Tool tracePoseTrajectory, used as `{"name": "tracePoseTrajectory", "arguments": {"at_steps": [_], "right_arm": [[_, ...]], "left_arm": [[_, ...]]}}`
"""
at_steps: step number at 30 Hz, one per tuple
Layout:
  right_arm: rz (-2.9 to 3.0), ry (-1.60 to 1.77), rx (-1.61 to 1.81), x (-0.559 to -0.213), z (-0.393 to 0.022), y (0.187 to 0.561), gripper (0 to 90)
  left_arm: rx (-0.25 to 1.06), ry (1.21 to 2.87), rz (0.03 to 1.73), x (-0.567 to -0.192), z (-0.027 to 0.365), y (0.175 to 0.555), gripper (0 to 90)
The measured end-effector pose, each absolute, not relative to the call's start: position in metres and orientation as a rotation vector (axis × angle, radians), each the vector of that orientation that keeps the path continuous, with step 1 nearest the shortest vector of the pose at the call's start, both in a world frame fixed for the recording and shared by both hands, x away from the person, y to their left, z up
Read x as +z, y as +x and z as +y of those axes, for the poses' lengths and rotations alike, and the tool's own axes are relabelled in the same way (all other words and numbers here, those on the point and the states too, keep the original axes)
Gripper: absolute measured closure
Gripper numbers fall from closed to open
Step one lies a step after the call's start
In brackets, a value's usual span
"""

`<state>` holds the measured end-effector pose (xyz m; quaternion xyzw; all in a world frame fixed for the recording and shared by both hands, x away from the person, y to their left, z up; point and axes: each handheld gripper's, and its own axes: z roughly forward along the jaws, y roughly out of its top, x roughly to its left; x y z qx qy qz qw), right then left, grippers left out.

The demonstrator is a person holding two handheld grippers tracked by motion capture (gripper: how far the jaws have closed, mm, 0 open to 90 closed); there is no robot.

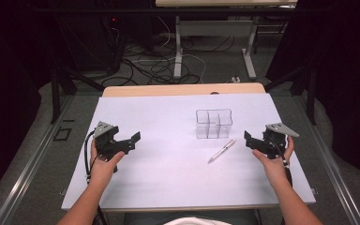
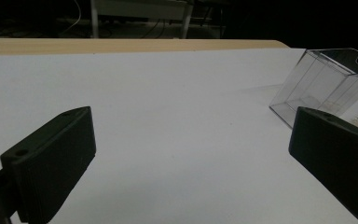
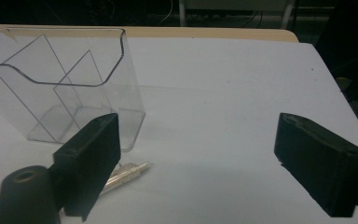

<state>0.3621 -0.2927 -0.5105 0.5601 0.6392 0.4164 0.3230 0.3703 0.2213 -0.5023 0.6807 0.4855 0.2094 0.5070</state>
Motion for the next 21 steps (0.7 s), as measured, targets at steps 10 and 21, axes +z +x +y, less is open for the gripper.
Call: {"name": "tracePoseTrajectory", "arguments": {"at_steps": [10,21], "right_arm": [[1.672,1.461,1.101,-0.506,-0.299,0.364,28.0],[1.721,1.480,1.070,-0.497,-0.294,0.381,56.2]], "left_arm": [[0.508,1.647,1.186,-0.505,0.219,0.372,1.0],[0.507,1.656,1.179,-0.505,0.218,0.370,1.1]]}}
